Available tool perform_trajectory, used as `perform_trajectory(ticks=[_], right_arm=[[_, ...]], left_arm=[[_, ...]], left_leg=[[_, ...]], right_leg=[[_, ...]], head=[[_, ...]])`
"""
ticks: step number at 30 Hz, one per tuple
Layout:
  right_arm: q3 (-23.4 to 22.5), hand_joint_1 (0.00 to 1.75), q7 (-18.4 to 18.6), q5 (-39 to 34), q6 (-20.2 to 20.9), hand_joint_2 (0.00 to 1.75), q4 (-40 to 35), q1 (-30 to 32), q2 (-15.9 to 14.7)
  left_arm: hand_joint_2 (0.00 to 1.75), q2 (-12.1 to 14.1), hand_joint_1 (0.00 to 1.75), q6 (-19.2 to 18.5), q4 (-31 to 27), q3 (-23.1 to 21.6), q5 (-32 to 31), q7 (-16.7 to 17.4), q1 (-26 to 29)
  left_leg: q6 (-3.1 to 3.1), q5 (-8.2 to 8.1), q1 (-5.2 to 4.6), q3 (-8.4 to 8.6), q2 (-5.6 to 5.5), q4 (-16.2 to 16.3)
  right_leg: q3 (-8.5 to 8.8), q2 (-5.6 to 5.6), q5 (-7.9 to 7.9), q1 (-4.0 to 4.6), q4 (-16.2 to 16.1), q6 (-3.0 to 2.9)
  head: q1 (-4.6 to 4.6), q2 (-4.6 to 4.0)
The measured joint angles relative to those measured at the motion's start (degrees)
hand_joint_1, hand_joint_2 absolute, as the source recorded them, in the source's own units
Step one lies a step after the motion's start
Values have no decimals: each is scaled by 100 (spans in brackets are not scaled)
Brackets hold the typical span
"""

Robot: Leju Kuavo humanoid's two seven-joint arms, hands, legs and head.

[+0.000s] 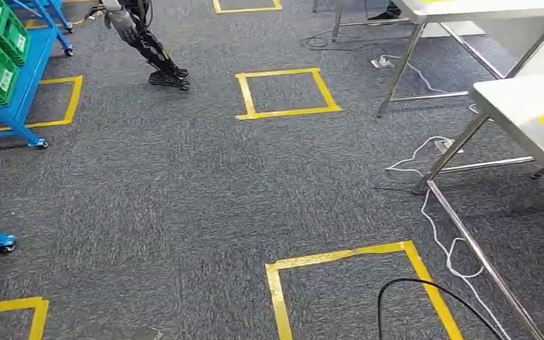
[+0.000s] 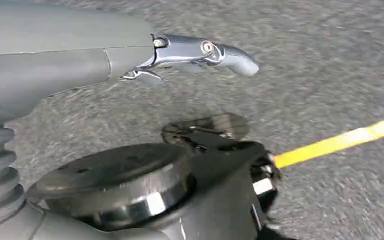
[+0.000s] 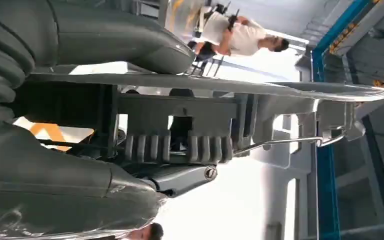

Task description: Take the parts from the cabinet and place them on the table.

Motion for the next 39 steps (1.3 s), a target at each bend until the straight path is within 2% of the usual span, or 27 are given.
perform_trajectory(ticks=[2,3,4,5,6,7,8,9,10,12,13,15,17,18,19,20,21,22,23,26,28,29,31,33,36,37,39], right_arm=[[-2,175,4,-2,-26,175,-2,24,2],[-2,175,4,0,-35,175,-11,25,0],[-2,175,0,0,-41,175,-18,28,0],[-2,175,0,0,-41,175,-28,41,0],[-2,175,-2,-2,-41,175,-28,56,2],[0,175,7,0,-41,175,-26,35,0],[-4,175,11,-9,-55,175,-46,58,2],[-4,175,15,-4,-57,175,-68,75,2],[-2,175,11,2,-57,175,-70,69,2],[-2,175,2,0,-61,175,-101,61,2],[0,175,2,11,-66,175,-103,57,2],[2,175,2,53,-103,175,-103,67,2],[7,175,2,87,-166,175,-103,68,2],[9,175,2,100,-194,175,-103,70,2],[15,175,0,107,-227,175,-103,73,2],[20,175,0,114,-260,175,-103,75,2],[31,175,0,118,-277,175,-103,77,2],[42,175,0,118,-282,175,-103,68,2],[44,175,2,120,-284,175,-96,72,2],[63,175,9,120,-319,175,-164,109,2],[76,175,2,129,-356,175,-227,100,2],[94,175,-2,138,-371,175,-230,78,2],[101,175,-2,155,-404,175,-229,74,2],[101,175,11,168,-478,175,-229,84,2],[101,175,11,177,-507,175,-247,81,2],[101,175,7,181,-511,175,-252,75,2],[109,175,9,186,-516,175,-262,64,0]], left_arm=[[175,2,0,-9,0,7,-6,-2,-2],[175,2,0,-9,-2,13,-9,-4,-1],[175,0,0,-11,-4,17,-13,-4,-1],[175,2,0,-11,-4,20,-13,-4,4],[175,11,0,-11,-4,35,-11,-4,-5],[175,20,0,-11,-15,42,-13,-4,8],[175,15,0,-9,-33,50,-13,-4,-2],[175,9,0,-9,-44,59,-13,-7,-3],[175,4,0,-11,-44,57,-13,-11,-25],[175,2,0,-13,-44,50,-17,-15,-40],[175,4,0,-13,-44,50,-20,-15,-40],[175,7,0,-13,-44,68,-65,-17,-24],[175,9,0,-13,-44,74,-103,-20,-23],[175,13,0,-9,-44,79,-120,-20,-24],[175,20,0,11,-44,81,-140,-20,-25],[175,22,0,33,-44,81,-146,-20,-26],[175,26,0,57,-44,96,-153,-13,-18],[175,26,0,70,-44,116,-155,-2,-9],[175,39,0,74,-44,148,-157,4,-1],[175,2,0,79,-46,175,-168,-2,-82],[175,2,0,81,-46,173,-170,-4,-123],[175,2,0,79,-46,177,-177,-4,-118],[175,2,0,79,-46,214,-197,13,-106],[175,2,0,79,-44,227,-212,15,-108],[175,-2,0,79,-44,238,-243,15,-111],[175,2,0,79,-44,240,-256,15,-98],[175,13,0,81,-46,254,-267,20,-105]], left_leg=[[-14,-239,9,388,71,-55],[-30,-378,11,610,119,-90],[-47,-529,16,846,178,-124],[-68,-674,17,1026,236,-159],[-103,-854,-39,1166,273,-133],[-116,-991,-57,1284,330,-205],[-146,-1108,-50,1421,414,-363],[-241,-899,-36,1488,429,-263],[-231,-705,-15,1378,427,46],[-232,-337,0,881,174,926],[-218,-428,-1,450,55,1437],[-187,-998,-23,-187,8,1823],[-152,-1754,-54,-700,-2,1810],[-135,-1853,-66,-852,-8,1721],[-115,-1678,-89,-1005,-27,1468],[-101,-1244,-108,-1086,-79,1203],[-76,-49,-133,-1170,-264,711],[-58,763,-130,-1280,-416,275],[-67,843,-138,-1245,-496,331],[-39,865,-113,-1153,-366,287],[22,777,-92,-1025,-256,193],[39,715,-92,-961,-197,176],[45,589,-93,-856,-62,177],[49,477,-88,-735,24,177],[10,289,-68,-450,143,177],[-24,233,-93,-370,185,151],[-55,196,-147,-332,265,199]], right_leg=[[-320,-7,-437,-9,-138,-6],[-375,-25,-416,-15,-380,-9],[-376,-86,-101,-17,-739,-17],[-373,-256,607,-17,-1134,-18],[-415,-601,1574,14,-1611,-28],[-345,-726,1677,14,-1501,-102],[-342,-511,1590,51,-1454,-100],[-314,-392,1539,34,-1496,-139],[-251,-291,1480,45,-1517,-166],[-83,-114,1331,39,-1532,-257],[59,-7,1211,46,-1559,-302],[335,166,1013,52,-1604,-328],[721,333,826,49,-1632,-345],[896,396,721,45,-1652,-343],[1134,493,576,33,-1683,-327],[1279,545,470,18,-1699,-315],[1367,596,324,-3,-1729,-266],[1501,667,245,-8,-1674,-257],[1437,762,165,1,-1696,-204],[1627,926,-2,-21,-1891,-122],[1583,226,-185,38,-1709,-54],[1379,66,-351,39,-1347,-43],[752,9,-638,46,-415,-49],[416,6,-342,44,-272,-11],[685,-173,679,34,-1423,56],[784,-549,759,74,-1621,86],[787,-495,775,84,-1762,-49]], head=[[7,0],[9,0],[6,0],[15,0],[48,-2],[72,-2],[-33,-2],[-15,0],[15,-2],[-37,0],[-46,0],[-50,0],[-55,0],[-48,0],[-55,0],[-46,0],[-52,0],[-70,-4],[-118,2],[-122,0],[-94,0],[-107,0],[-103,0],[-103,0],[-101,0],[-100,0],[-83,0]])
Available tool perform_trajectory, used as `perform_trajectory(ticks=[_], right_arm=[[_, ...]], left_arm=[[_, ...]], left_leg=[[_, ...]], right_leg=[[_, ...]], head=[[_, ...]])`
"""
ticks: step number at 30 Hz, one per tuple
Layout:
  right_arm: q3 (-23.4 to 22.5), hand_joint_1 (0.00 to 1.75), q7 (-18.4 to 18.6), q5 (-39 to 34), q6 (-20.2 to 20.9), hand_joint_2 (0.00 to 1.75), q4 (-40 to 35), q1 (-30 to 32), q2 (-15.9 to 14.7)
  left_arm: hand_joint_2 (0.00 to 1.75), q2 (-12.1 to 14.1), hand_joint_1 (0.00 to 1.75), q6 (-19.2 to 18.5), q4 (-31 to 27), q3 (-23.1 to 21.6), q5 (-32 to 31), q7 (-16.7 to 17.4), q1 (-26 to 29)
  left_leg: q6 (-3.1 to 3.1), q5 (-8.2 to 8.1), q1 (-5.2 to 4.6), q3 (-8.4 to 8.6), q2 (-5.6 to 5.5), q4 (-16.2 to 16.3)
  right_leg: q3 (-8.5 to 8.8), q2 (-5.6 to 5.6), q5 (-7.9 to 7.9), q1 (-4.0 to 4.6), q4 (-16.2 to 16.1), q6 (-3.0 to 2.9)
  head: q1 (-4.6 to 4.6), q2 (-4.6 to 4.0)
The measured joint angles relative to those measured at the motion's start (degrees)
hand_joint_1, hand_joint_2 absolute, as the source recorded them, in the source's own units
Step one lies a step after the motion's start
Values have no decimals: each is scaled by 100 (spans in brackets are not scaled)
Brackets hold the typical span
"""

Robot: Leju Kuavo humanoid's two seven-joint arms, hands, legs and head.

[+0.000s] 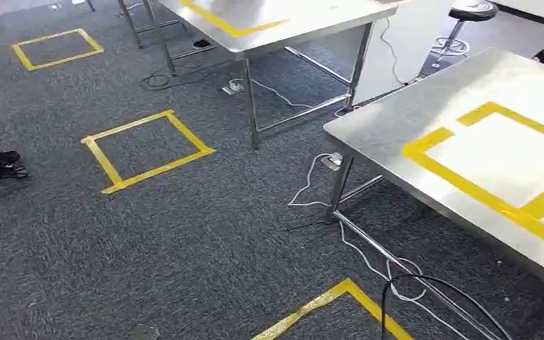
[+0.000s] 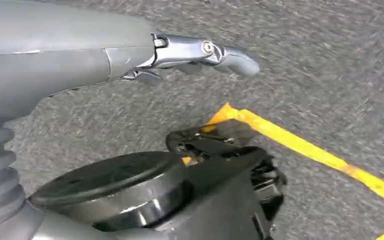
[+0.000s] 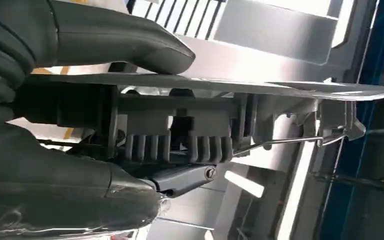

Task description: Take the parts from the cabinet and place them on the table.

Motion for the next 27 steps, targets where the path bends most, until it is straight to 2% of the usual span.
perform_trajectory(ticks=[1,2,3,4,5,6,7,8,9,10,11,12,13,14,15,17,18,19,20,21,22,23,24,25,26,27], right_arm=[[0,175,19,11,-13,175,-2,11,2],[2,175,79,64,-33,175,0,15,2],[4,175,147,131,-46,175,7,1,2],[15,175,228,142,20,175,24,-56,2],[31,175,381,129,239,175,70,-201,2],[28,175,545,122,434,175,139,-371,2],[24,175,665,142,578,175,212,-485,-11],[20,175,769,188,751,175,312,-552,-33],[20,175,807,205,776,175,352,-586,-39],[24,175,831,221,807,175,383,-617,-55],[26,175,833,221,809,175,402,-626,-59],[26,175,835,221,811,175,417,-632,-61],[26,175,833,221,813,175,428,-634,-63],[26,175,833,221,813,175,446,-640,-66],[26,175,831,221,811,175,470,-667,-79],[22,175,828,238,820,175,476,-671,-81],[22,175,820,245,809,175,476,-672,-81],[22,175,800,245,785,175,479,-660,-87],[24,175,761,236,761,175,479,-666,-87],[26,175,734,225,761,175,485,-667,-90],[26,175,710,212,767,175,494,-667,-92],[26,175,706,194,769,175,507,-668,-92],[26,175,706,186,769,175,520,-668,-92],[24,175,708,186,769,175,533,-669,-92],[26,175,708,186,769,175,540,-669,-92],[26,175,708,186,769,175,542,-671,-92]], left_arm=[[175,0,0,40,0,-5,88,-35,-14],[175,4,0,160,-18,-121,389,80,-57],[175,17,0,337,-202,-344,974,493,-85],[175,24,0,451,-610,-747,1718,1094,-101],[175,-18,0,485,-1277,-1218,2811,2164,-140],[175,-11,0,431,-1755,-1834,3605,3396,-283],[175,44,0,279,-1977,-2448,4016,4344,-454],[175,98,0,88,-2110,-3048,4171,5120,-610],[175,129,0,6,-2257,-3488,4034,5517,-681],[175,140,0,-15,-2383,-3791,3695,5828,-702],[175,144,0,-13,-2524,-3960,3428,5768,-712],[175,144,0,-15,-2623,-4024,3359,5450,-710],[175,146,0,-20,-2717,-4105,3342,5012,-712],[175,153,0,-19,-2789,-4185,3314,4734,-711],[175,151,0,-24,-2883,-4298,3307,4478,-716],[175,149,0,-24,-3031,-4435,3361,4374,-695],[175,142,0,-16,-3163,-4507,3437,4374,-603],[175,133,0,22,-3439,-4681,3532,4429,-373],[175,133,0,63,-3758,-4928,3606,4541,-185],[175,135,0,96,-3948,-5116,3633,4621,-27],[175,138,0,109,-4090,-5227,3652,4693,88],[175,138,0,103,-4213,-5307,3668,4713,195],[175,135,0,98,-4333,-5355,3668,4715,294],[175,131,0,83,-4429,-5390,3668,4715,363],[175,131,0,72,-4512,-5432,3668,4715,402],[175,129,0,68,-4571,-5467,3668,4715,430]], left_leg=[[0,0,-2,7,70,-11],[-10,-6,4,22,138,-17],[-54,-51,19,15,134,2],[-84,-153,48,-42,-45,115],[-97,-353,55,-205,-174,466],[-106,-559,48,-448,-247,956],[-106,-699,42,-681,-268,1391],[-96,-767,45,-886,-268,1754],[-79,-698,47,-921,-268,1790],[-46,-494,44,-839,-275,1590],[-3,-215,32,-648,-314,1187],[60,73,18,-408,-415,668],[128,232,2,-240,-649,251],[178,178,25,-188,-778,179],[144,152,13,-134,-742,27],[142,110,-1,-131,-657,-54],[130,124,26,-107,-606,-125],[110,152,64,-35,-496,-232],[124,151,65,1,-449,-263],[131,146,64,16,-379,-263],[143,136,63,26,-314,-263],[144,127,64,29,-250,-261],[135,111,72,35,-194,-257],[121,96,78,57,-140,-256],[97,74,94,85,-91,-255],[62,45,118,118,-49,-240]], right_leg=[[-12,67,2,4,3,-8],[-30,147,11,6,-1,-38],[-5,217,36,-17,-30,-85],[-4,283,48,-23,-42,-123],[-9,338,61,-26,-43,-163],[-12,380,69,-37,-43,-176],[-13,397,72,-43,-43,-181],[-14,428,77,-42,-43,-190],[-11,491,81,-40,-44,-196],[-16,598,92,-39,-44,-208],[-16,720,101,-38,-44,-203],[-15,819,111,-40,-44,-187],[-25,874,118,-61,-44,-176],[-52,905,119,-40,-37,-150],[-96,957,143,-84,-33,-95],[-154,1044,186,-119,-72,-21],[-158,1102,196,-100,-93,8],[-180,971,118,-72,-48,24],[-270,751,-54,-53,175,49],[-454,598,-283,-61,616,71],[-665,537,-467,-75,1077,96],[-844,515,-573,-80,1426,133],[-930,500,-551,-99,1564,175],[-865,481,-383,-128,1415,214],[-675,450,-124,-158,1022,251],[-398,360,167,-184,467,294]], head=[[-53,0],[-46,0],[-42,0],[-51,0],[-48,0],[-77,0],[-97,0],[-97,0],[-83,0],[-94,0],[-101,0],[-97,0],[-101,0],[-77,0],[-103,0],[-112,0],[-105,0],[-114,0],[-33,0],[-27,0],[-22,0],[-31,0],[-18,0],[-25,0],[-18,0],[-22,0]])
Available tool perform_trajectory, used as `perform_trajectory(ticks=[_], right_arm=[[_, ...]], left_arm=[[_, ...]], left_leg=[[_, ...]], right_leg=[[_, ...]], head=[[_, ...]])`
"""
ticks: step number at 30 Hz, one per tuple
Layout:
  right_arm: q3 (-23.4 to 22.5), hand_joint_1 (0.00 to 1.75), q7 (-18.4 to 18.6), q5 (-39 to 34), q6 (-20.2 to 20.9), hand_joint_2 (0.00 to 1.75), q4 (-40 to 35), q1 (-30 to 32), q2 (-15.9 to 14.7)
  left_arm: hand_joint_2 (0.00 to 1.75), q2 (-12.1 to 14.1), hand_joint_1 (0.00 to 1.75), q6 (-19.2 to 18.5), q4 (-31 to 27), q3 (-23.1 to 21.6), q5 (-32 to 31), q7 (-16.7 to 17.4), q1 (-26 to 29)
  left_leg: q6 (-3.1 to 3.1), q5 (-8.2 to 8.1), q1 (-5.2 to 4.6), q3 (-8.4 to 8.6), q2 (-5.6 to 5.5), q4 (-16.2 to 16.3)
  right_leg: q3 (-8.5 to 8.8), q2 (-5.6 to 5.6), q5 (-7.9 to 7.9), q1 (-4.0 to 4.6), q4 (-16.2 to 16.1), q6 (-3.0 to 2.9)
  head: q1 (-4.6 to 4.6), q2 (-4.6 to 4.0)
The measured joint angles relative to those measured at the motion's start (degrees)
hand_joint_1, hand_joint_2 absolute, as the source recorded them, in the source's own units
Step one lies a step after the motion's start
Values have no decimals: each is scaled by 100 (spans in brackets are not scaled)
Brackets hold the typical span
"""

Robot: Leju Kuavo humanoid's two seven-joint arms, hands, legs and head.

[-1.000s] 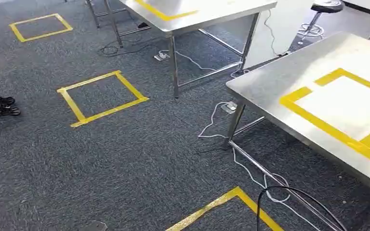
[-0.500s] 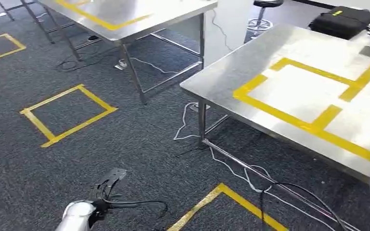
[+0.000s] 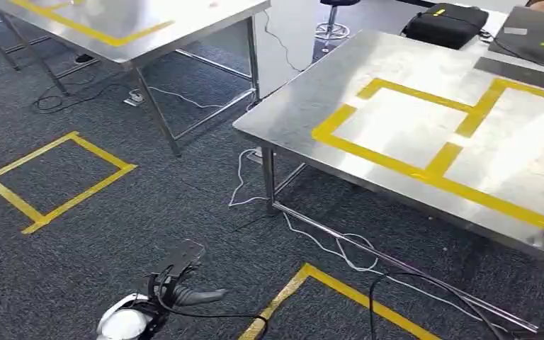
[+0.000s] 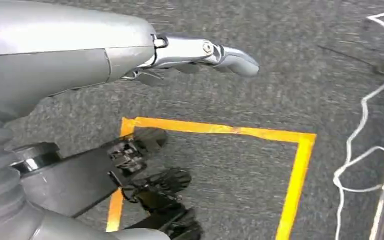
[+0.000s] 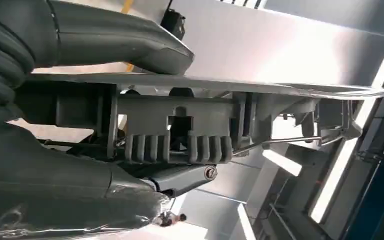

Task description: Take the parts from the cabinet and place them on the table.

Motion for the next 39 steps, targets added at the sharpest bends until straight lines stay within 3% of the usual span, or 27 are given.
perform_trajectory(ticks=[1,2,3,6,7,8,11,13,15,17,18,19,21,22,23,25,27,28,30,31,32,33,34,35,36,37,39], right_arm=[[0,175,-4,0,0,175,0,-2,0],[0,175,-4,-2,9,175,22,-15,-2],[2,175,-13,-4,9,175,22,-22,-2],[0,175,-2,-11,15,175,37,-22,-2],[0,175,-7,-9,20,175,37,-24,-2],[0,175,-13,-11,24,175,37,-32,-2],[4,175,-24,-11,83,175,57,-36,-2],[4,175,-22,2,107,175,79,-38,-2],[4,175,-17,26,144,175,98,-43,-2],[7,175,-5,68,214,175,107,-45,-2],[9,175,4,72,242,175,118,-61,-4],[9,175,7,70,280,175,122,-70,-7],[-9,175,28,48,398,175,133,-91,-18],[-13,175,42,46,476,175,133,-130,-24],[-13,175,46,46,529,175,138,-146,-35],[-11,175,44,39,575,175,160,-199,-53],[-11,175,48,37,586,175,190,-203,-57],[-13,175,57,37,586,175,208,-205,-57],[-22,175,63,37,592,175,230,-210,-57],[-22,175,63,37,627,175,238,-222,-57],[-22,175,68,46,647,175,258,-233,-61],[-24,175,70,52,649,175,288,-273,-70],[-24,175,116,81,682,175,330,-303,-74],[-35,175,124,96,682,175,330,-304,-74],[-33,175,135,114,691,175,334,-313,-74],[-33,175,140,125,693,175,335,-316,-74],[-35,175,142,146,704,175,337,-340,-79]], left_arm=[[175,0,0,-2,-63,-28,0,0,24],[175,4,0,-7,-125,-30,0,-2,39],[175,4,0,-15,-172,-33,0,-7,51],[175,4,0,-42,-238,-48,0,-9,64],[175,4,0,-42,-264,-57,0,-13,66],[175,4,0,-46,-297,-63,0,-20,75],[175,4,0,-96,-317,-24,-2,-39,107],[175,4,0,-136,-317,-6,-11,-61,134],[175,4,0,-135,-354,2,22,-90,154],[175,4,0,54,-380,44,229,-166,157],[175,0,0,193,-382,108,332,-227,155],[175,-2,0,315,-373,164,403,-282,123],[175,-2,0,551,-319,377,507,-383,-82],[175,-2,0,586,-301,481,547,-407,-230],[175,4,0,603,-295,600,557,-411,-369],[175,15,0,636,-279,829,579,-415,-562],[175,15,0,629,-249,982,581,-415,-622],[175,15,0,623,-238,1028,584,-415,-622],[175,15,0,627,-203,1093,599,-428,-640],[175,15,0,634,-177,1143,599,-452,-673],[175,20,0,623,-138,1206,595,-489,-730],[175,28,0,590,-98,1303,562,-547,-794],[175,33,0,546,-85,1413,524,-588,-882],[175,33,0,514,-76,1475,509,-631,-964],[175,35,0,507,-74,1504,492,-653,-1030],[175,33,0,490,-72,1554,485,-664,-1110],[175,35,0,470,-59,1616,483,-695,-1145]], left_leg=[[-47,-33,17,29,33,27],[-92,-57,-33,28,52,43],[-113,-74,-54,18,72,94],[-148,-64,-51,34,213,58],[-196,-125,-29,34,164,83],[-212,-239,-13,-15,-20,216],[-221,-843,-18,-713,-194,1557],[-175,-795,-32,-954,-213,1873],[-56,-262,-73,-721,-268,1238],[140,112,-138,-296,-570,353],[188,-35,-136,-194,-598,106],[97,-72,-137,-168,-534,90],[111,-74,-147,-72,-457,-67],[108,-50,-91,15,-422,-78],[84,-41,-89,62,-388,-82],[99,-116,-90,153,-297,-82],[80,-240,-71,296,-191,-82],[61,-315,-54,390,-139,-82],[2,-504,-8,636,-28,-82],[-39,-615,18,768,32,-82],[-93,-727,-3,846,87,-85],[-122,-861,-13,980,146,-42],[-167,-919,-41,1014,195,-152],[-199,-963,-37,1139,271,-257],[-249,-853,-20,1199,262,-211],[-276,-712,-15,1109,257,10],[-333,-365,22,582,-54,881]], right_leg=[[233,-184,160,-20,-485,68],[299,-312,32,67,-553,92],[310,-201,68,33,-592,-76],[234,-44,68,46,-555,-235],[242,23,83,34,-565,-292],[245,65,89,30,-569,-319],[224,241,101,39,-573,-374],[223,370,93,61,-573,-400],[241,524,50,95,-583,-427],[265,633,41,77,-588,-433],[254,699,2,141,-571,-389],[261,747,0,118,-625,-367],[317,769,133,128,-579,-293],[336,758,53,125,-599,-297],[288,522,-12,166,-479,-258],[-147,230,-208,155,267,-205],[-662,153,-483,141,1017,-199],[-780,138,-520,132,1056,-188],[-739,93,-312,94,532,-119],[-657,-3,21,76,93,-90],[-610,-267,558,62,-310,-55],[-638,-482,877,78,-468,-88],[-573,-320,658,102,-415,-243],[-543,-211,665,97,-414,-291],[-507,-138,572,84,-434,-330],[-423,-51,528,66,-436,-380],[-269,84,424,40,-527,-451]], head=[[7,0],[33,0],[62,0],[-2,0],[-19,0],[-24,0],[-52,0],[-52,0],[-52,0],[-46,0],[-48,0],[-50,0],[-41,0],[-55,0],[-23,0],[33,0],[42,0],[48,0],[50,0],[46,0],[67,0],[129,2],[89,-2],[21,2],[66,2],[65,2],[35,2]])
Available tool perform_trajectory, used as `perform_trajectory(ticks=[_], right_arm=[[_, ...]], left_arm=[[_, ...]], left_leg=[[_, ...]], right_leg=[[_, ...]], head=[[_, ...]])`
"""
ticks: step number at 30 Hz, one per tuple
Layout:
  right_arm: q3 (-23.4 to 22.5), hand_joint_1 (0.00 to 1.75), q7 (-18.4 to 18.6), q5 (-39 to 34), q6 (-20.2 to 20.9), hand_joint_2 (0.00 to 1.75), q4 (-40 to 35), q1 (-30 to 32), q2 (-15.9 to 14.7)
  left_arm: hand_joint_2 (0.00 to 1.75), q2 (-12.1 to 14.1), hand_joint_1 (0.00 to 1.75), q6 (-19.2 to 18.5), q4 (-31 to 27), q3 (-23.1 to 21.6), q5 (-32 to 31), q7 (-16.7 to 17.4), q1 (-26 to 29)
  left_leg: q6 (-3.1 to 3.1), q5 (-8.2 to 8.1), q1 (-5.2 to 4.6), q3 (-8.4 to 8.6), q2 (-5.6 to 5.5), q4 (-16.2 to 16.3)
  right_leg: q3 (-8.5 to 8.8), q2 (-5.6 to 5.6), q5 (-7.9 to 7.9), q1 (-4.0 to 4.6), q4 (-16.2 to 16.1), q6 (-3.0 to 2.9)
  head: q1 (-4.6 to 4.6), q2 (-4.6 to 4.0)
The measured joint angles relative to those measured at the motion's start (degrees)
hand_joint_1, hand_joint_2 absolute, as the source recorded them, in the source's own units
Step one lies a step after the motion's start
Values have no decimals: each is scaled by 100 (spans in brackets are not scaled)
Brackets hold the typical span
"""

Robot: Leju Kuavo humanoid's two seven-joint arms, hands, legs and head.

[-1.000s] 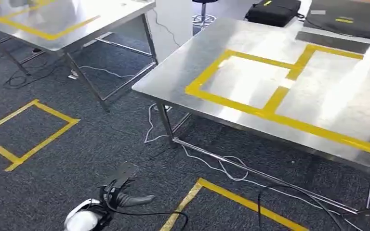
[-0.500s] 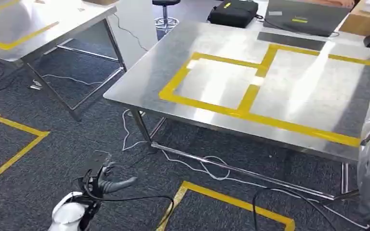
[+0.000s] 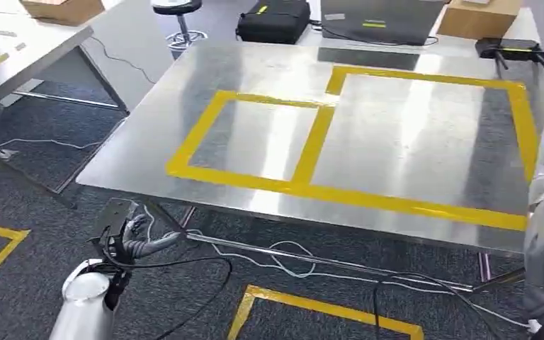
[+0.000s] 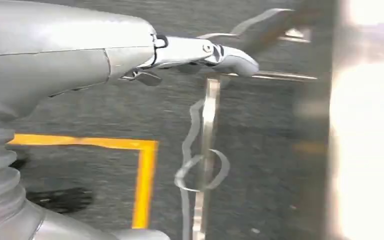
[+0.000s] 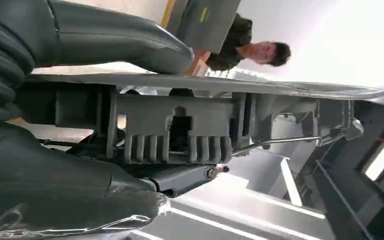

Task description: Take the parts from the cabinet and place them on the table.

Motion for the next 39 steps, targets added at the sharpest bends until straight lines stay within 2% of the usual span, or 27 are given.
perform_trajectory(ticks=[1,3,5,6,7,8,9,10,11,13,14,15,16,18,19,20,21,23,24,28,30,31,33,34,35,37,39], right_arm=[[0,175,4,7,2,175,11,-4,0],[-2,175,11,11,9,175,48,-6,0],[-9,175,22,20,24,175,83,-8,-2],[-13,175,24,26,24,175,90,-8,-2],[-13,175,37,40,38,175,96,-9,-2],[-13,175,67,53,79,175,107,-9,-2],[-13,175,96,88,169,175,136,-20,-2],[-15,175,141,153,272,175,182,-37,-9],[-15,175,291,401,570,175,221,-62,-15],[18,175,623,1587,1431,175,392,-181,-29],[44,175,769,2151,1776,175,482,-227,-48],[92,175,962,2848,2220,175,663,-276,-59],[144,175,1058,3340,2449,175,849,-301,-75],[289,175,1130,4130,2509,175,1266,-324,-116],[403,175,1189,4333,2470,175,1536,-339,-160],[536,175,1268,4519,2402,175,1817,-363,-186],[667,175,1373,4699,2426,175,2017,-354,-210],[935,175,1570,4890,2551,175,2205,-300,-271],[1039,175,1628,4907,2564,175,2291,-299,-317],[1294,175,1687,4890,2562,175,2542,-339,-441],[1371,175,1687,4885,2562,175,2581,-341,-470],[1401,175,1694,4885,2562,175,2603,-341,-483],[1436,175,1705,4890,2575,175,2654,-350,-509],[1456,175,1736,4925,2639,175,2693,-364,-536],[1488,175,1784,4964,2717,175,2764,-395,-583],[1549,175,1903,5042,2798,175,2965,-482,-671],[1578,175,2029,5150,2774,175,3178,-580,-724]], left_arm=[[175,0,0,-4,13,41,0,-2,9],[175,0,0,-15,57,159,2,-4,29],[175,0,0,4,103,262,2,20,109],[175,-2,0,-4,124,295,15,22,160],[175,0,0,-11,142,336,54,20,213],[175,0,0,-13,151,378,83,13,250],[175,0,0,-11,160,422,109,-9,278],[175,-2,0,-11,166,466,118,-35,288],[175,-4,0,-9,162,494,118,-55,285],[175,-18,0,136,138,470,199,68,282],[175,-31,0,218,127,446,214,220,280],[175,-33,0,306,85,347,216,416,263],[175,-33,0,343,59,222,205,547,245],[175,-31,0,389,26,76,151,724,225],[175,-28,0,396,26,68,118,748,227],[175,-28,0,418,28,63,94,701,270],[175,-35,0,522,62,-3,96,419,379],[175,-44,0,741,316,-279,133,-248,607],[175,-44,0,802,424,-387,146,-409,682],[175,-42,0,791,579,-524,129,-457,759],[175,-37,0,785,597,-536,116,-435,784],[175,-37,0,785,610,-542,116,-431,788],[175,-37,0,782,640,-549,116,-424,791],[175,-37,0,771,658,-562,114,-409,790],[175,-37,0,763,671,-577,114,-381,789],[175,-35,0,739,695,-588,96,-339,787],[175,-33,0,726,721,-610,96,-304,783]], left_leg=[[-32,-96,13,-333,-80,396],[-50,-732,24,-851,-120,698],[-15,-1283,15,-1198,-138,614],[25,-1307,3,-1336,-161,404],[99,-1018,-31,-1404,-188,99],[210,-227,-68,-1459,-257,-318],[319,855,-126,-1514,-371,-757],[347,1141,-194,-1539,-433,-1057],[343,1317,-160,-1467,-457,-1142],[275,1230,-126,-1369,-396,-1045],[291,1218,-95,-1338,-375,-1050],[324,1163,-96,-1288,-369,-1049],[371,1133,-97,-1267,-374,-1049],[410,1081,-93,-1242,-412,-1038],[412,1050,-93,-1224,-416,-1026],[408,1006,-93,-1196,-416,-1003],[400,963,-96,-1168,-416,-976],[376,865,-98,-1071,-410,-918],[346,822,-100,-1036,-401,-889],[234,732,-92,-957,-358,-874],[152,644,-98,-983,-312,-765],[117,441,-86,-1111,-302,-494],[68,33,-46,-1536,-297,335],[50,-110,-30,-1774,-295,771],[42,-96,-20,-1855,-294,896],[33,249,3,-1636,-293,470],[-4,650,44,-990,-296,-605]], right_leg=[[105,65,-59,-6,-55,-24],[364,239,-189,-15,-173,-34],[656,382,-311,-18,-295,-24],[825,442,-382,-13,-369,-8],[962,420,-401,4,-412,6],[1072,422,-466,10,-451,16],[1071,409,-522,-12,-466,31],[1125,442,-588,17,-417,80],[1107,439,-750,72,-382,89],[1280,483,-939,99,-415,67],[1336,431,-974,102,-391,91],[1278,184,-1041,127,-202,162],[1030,63,-1248,116,210,212],[400,43,-1629,89,1160,252],[170,44,-1656,84,1439,258],[59,43,-1495,82,1438,258],[95,39,-1220,80,1181,250],[486,-2,-594,86,184,228],[631,-102,-430,102,-162,207],[649,33,-428,153,-176,76],[745,70,-378,92,-232,16],[758,71,-373,79,-232,-4],[758,73,-377,74,-231,-5],[755,72,-384,71,-230,-6],[759,75,-388,66,-230,-3],[781,105,-401,44,-230,21],[815,167,-414,8,-230,95]], head=[[2,0],[-7,0],[-30,0],[-42,0],[-51,0],[-57,0],[-46,0],[-56,0],[-81,0],[-57,0],[-74,2],[-79,0],[-68,0],[-37,0],[-26,0],[-35,0],[-29,0],[-35,0],[-22,0],[-24,0],[-27,0],[-101,0],[-110,0],[-101,0],[-105,0],[-105,0],[-107,0]])
